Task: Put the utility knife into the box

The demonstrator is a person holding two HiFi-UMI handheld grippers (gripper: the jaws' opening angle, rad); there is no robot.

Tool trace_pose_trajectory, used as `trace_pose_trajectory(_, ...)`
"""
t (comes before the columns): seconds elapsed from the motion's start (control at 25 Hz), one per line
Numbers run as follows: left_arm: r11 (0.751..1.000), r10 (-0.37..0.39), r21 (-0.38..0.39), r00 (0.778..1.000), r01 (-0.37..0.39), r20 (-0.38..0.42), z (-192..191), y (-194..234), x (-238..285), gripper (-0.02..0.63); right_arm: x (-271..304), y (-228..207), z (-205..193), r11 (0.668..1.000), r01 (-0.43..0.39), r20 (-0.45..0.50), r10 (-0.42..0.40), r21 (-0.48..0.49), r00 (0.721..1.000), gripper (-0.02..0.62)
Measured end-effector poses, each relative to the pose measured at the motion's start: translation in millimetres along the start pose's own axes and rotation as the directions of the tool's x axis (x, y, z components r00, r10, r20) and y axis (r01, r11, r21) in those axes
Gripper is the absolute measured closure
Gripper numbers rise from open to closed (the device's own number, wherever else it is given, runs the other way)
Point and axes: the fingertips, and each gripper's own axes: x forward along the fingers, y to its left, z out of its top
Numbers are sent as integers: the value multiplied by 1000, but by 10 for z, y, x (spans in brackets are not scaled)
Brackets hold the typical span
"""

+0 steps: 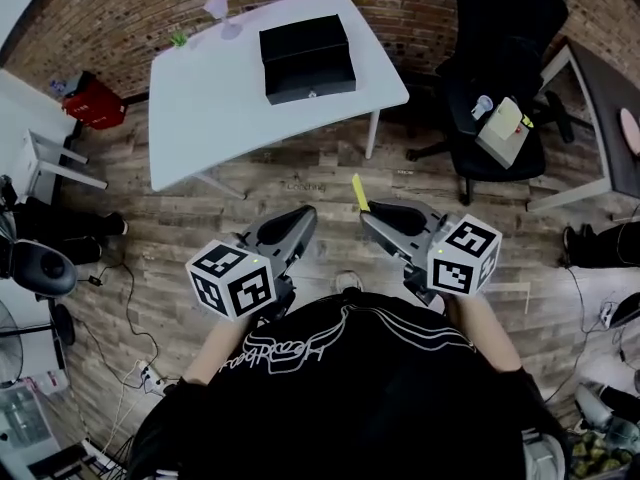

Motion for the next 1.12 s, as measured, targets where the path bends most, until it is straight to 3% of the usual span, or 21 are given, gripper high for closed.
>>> trace_pose_trajectory(0.28,1000,16,11,998,-17,61,285,129,104,574,156,-203,254,995,10,-28,-13,-100,1000,529)
trace_pose_trajectory(0.52,999,32,-13,997,-31,76,389,362,131,574,310,-362,346,994,21,-55,-27,-111,998,529)
trace_pose_trajectory(1.12,998,1,-70,1000,0,26,1132,1678,737,574,1320,-1369,1014,990,112,-96,-121,-91,988,529)
